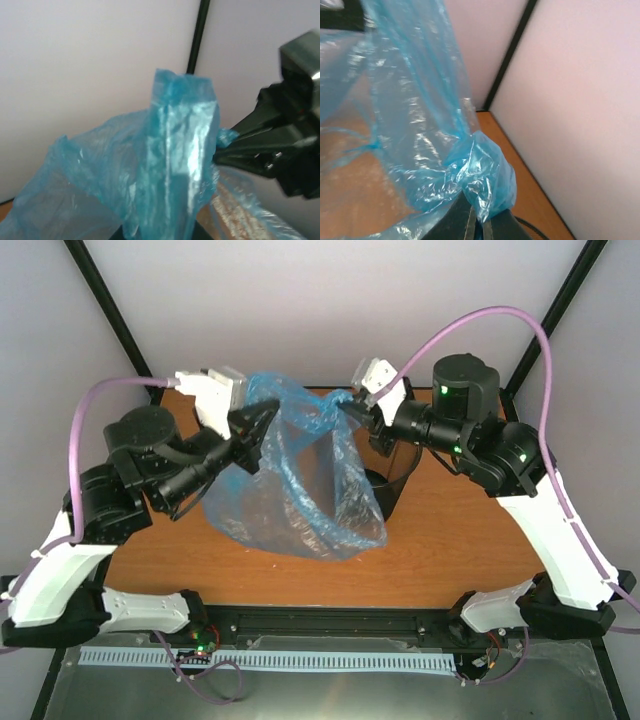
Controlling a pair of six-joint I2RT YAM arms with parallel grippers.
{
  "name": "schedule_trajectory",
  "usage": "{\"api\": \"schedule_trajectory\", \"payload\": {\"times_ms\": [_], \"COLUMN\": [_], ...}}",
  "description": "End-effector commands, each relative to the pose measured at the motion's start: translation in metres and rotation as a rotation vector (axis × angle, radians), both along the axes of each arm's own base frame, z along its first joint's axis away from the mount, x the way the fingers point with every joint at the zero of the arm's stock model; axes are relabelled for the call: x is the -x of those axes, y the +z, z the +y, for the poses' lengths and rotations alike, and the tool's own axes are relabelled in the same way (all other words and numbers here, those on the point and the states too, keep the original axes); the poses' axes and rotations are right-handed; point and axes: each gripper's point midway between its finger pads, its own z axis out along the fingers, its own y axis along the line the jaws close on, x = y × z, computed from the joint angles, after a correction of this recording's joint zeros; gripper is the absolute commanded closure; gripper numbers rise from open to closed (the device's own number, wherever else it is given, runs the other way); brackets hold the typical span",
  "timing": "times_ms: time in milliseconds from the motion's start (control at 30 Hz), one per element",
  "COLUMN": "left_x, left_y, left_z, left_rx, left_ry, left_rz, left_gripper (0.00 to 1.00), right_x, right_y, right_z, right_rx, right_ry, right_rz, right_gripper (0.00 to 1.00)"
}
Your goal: Put the trash bags into the trash bin
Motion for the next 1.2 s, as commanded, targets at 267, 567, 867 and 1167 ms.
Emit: {"api": "schedule_trajectory", "payload": {"times_ms": [267,567,867,1167], "left_x": [0.011,0.000,-0.020,-0.057], "left_y": [0.081,0.089,0.045,0.006], "left_z": [-0.081,-0.134,-0.162,-0.149], "left_rx": [0.113,0.157,0.064,-0.076], "left_ry": [-0.289,-0.373,-0.352,-0.135], "left_rz": [-0.106,-0.176,-0.123,-0.091], "left_gripper": [0.99,0.99,0.99,0.99], "right_x": [-0.024,-0.031,-0.031,-0.045], "right_y": [0.108,0.132,0.135,0.101], "right_z": [-0.080,-0.110,-0.118,-0.096], "right_rx": [-0.197,-0.195,-0.190,-0.111], "right_ry": [-0.433,-0.568,-0.590,-0.544], "right_rz": [-0.274,-0.378,-0.401,-0.360], "right_gripper": [0.97,0.97,0.97,0.96]}}
